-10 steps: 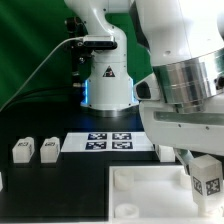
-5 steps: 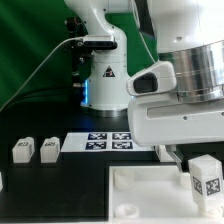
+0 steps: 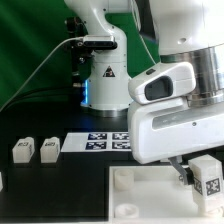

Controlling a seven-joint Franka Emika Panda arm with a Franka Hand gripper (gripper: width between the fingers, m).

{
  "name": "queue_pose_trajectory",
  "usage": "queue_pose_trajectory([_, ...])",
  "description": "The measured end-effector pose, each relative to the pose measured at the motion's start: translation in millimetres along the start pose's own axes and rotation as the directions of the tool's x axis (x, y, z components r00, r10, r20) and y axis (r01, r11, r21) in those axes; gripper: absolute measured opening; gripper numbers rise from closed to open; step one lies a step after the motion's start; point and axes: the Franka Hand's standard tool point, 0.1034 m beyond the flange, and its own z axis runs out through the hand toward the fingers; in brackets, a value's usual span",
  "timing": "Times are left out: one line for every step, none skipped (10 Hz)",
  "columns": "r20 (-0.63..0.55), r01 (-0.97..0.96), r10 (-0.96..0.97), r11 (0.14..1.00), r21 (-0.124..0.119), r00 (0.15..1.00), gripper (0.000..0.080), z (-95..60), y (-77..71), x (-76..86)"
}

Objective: Assemble one leg

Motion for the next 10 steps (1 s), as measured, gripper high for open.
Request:
queue_pose_trajectory([0.001, -0.03, 0.03, 1.0, 0.0, 1.0, 0.0473, 0.3, -0.1, -0.2])
queue_pose_trajectory([0.001, -0.076, 0.076, 0.997, 0.004, 0.997, 0.0336, 0.5, -0.7, -0.4])
queue_pose_trajectory([-0.002, -0.174, 0.174, 0.985, 0.006, 0.985, 0.0336, -0.1, 0.2, 0.5])
queue_pose_trajectory([-0.002, -0.274, 0.274, 0.962, 0.007, 0.962, 0.0317, 0.2, 1.6, 0.4])
queue_pose_trajectory([-0.001, -0.403, 0.403, 0.915, 0.008, 0.915, 0.0317, 0.0, 3.0, 0.6])
queue_pose_trajectory([0.0, -0.54, 0.54, 0.842, 0.009, 0.842, 0.0317, 0.2, 4.9, 0.5])
queue_pose_trajectory([0.002, -0.651, 0.651, 0.759, 0.015, 0.759, 0.0317, 0.9, 7.1, 0.2])
queue_pose_trajectory([-0.003, -0.762, 0.762, 0.647, 0.027, 0.647, 0.0317, 0.8, 8.6, 2.0])
queue_pose_trajectory([0.002, -0.864, 0.865, 0.502, 0.044, 0.503, 0.0317, 0.7, 12.1, 2.1])
queue_pose_trajectory([0.013, -0.916, 0.917, 0.397, 0.062, 0.398, 0.0317, 0.5, 14.6, 1.3])
